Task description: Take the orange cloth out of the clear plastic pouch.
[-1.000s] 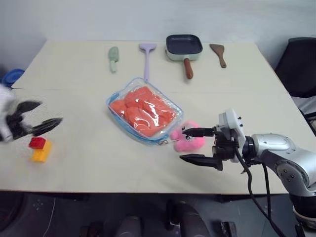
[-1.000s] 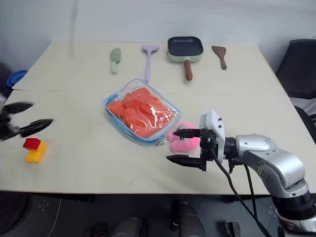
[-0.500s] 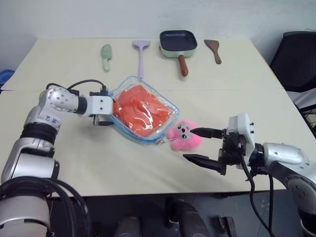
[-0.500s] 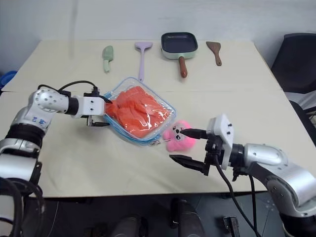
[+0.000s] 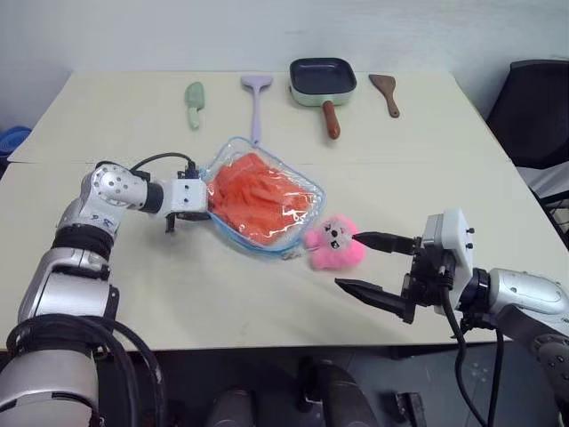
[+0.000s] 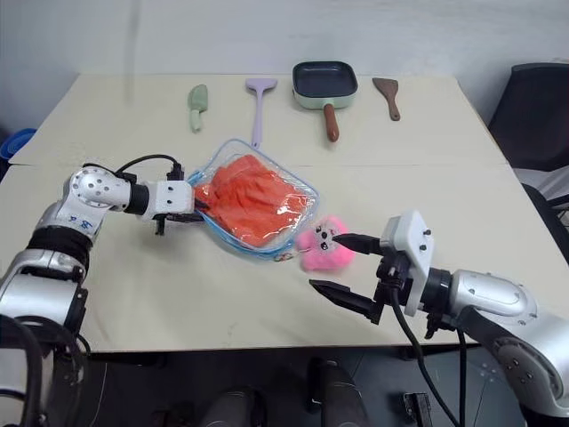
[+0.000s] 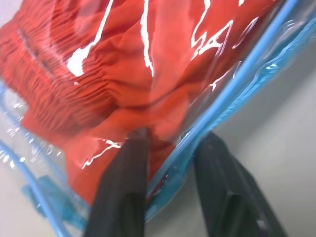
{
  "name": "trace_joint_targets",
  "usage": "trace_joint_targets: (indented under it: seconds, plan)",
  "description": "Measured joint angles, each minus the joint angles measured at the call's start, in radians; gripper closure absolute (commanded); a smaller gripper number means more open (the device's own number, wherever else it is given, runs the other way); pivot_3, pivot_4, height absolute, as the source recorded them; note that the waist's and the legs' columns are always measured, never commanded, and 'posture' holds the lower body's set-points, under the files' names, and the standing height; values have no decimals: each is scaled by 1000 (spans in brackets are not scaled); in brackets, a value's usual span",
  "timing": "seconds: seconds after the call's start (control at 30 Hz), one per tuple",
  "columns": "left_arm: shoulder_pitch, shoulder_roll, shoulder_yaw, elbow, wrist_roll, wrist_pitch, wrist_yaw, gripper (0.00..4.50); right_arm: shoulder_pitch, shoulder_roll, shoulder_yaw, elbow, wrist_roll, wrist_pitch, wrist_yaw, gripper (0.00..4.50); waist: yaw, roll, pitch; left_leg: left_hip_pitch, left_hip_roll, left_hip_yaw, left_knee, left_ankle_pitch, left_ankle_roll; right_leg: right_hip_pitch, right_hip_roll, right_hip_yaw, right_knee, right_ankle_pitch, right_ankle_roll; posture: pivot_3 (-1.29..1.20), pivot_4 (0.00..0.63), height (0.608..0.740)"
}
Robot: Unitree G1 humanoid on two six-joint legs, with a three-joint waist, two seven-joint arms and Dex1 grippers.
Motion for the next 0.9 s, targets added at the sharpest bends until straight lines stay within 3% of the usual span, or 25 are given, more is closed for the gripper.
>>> trace_joint_targets:
  seconds: [0.13,0.23,0.3,0.37,0.53,0.7,0.8,0.9]
  plan:
    - [242,0,62,-537,-74,530,-11,4288,-5,-11,-3,1,11,3,1,0,0,0,0,0,1,-9,0,0,0,0,0,3,0,0,0,0,150,740]
    - [363,-57,71,-891,-84,930,60,4288,-3,-15,-6,1,19,4,0,0,6,0,0,0,0,-10,1,0,0,2,-1,3,-1,0,1,0,150,740]
    - [408,-115,68,-1075,-91,1168,116,4288,3,-20,-8,1,21,5,-2,0,10,0,0,-1,-1,-12,1,0,1,3,-1,4,-2,1,2,0,150,740]
    - [428,-152,37,-1187,-83,1289,173,4288,17,-39,-11,0,20,6,-3,0,9,0,0,0,-1,-11,1,0,2,3,-1,5,-2,1,2,0,150,740]
    - [431,-206,-24,-1272,-68,1384,287,4288,81,-53,-39,-1,8,7,-18,0,6,0,0,0,0,-11,0,0,1,6,0,6,-3,1,2,0,150,740]
    - [430,-177,-59,-1254,-68,1305,322,4288,146,-61,-64,-2,-45,5,-69,0,4,0,0,1,0,-10,0,0,1,6,0,7,-3,0,1,0,150,740]
    - [430,-134,-60,-1218,-75,1228,313,3680,174,-26,-67,-1,-92,2,-134,0,3,0,0,1,0,-9,0,0,0,6,0,7,-3,0,1,0,150,740]
    - [431,-104,-50,-1212,-98,1190,298,2732,178,25,-56,7,-148,2,-210,0,3,0,0,1,0,-9,0,0,0,5,-1,7,-3,0,1,0,150,740]
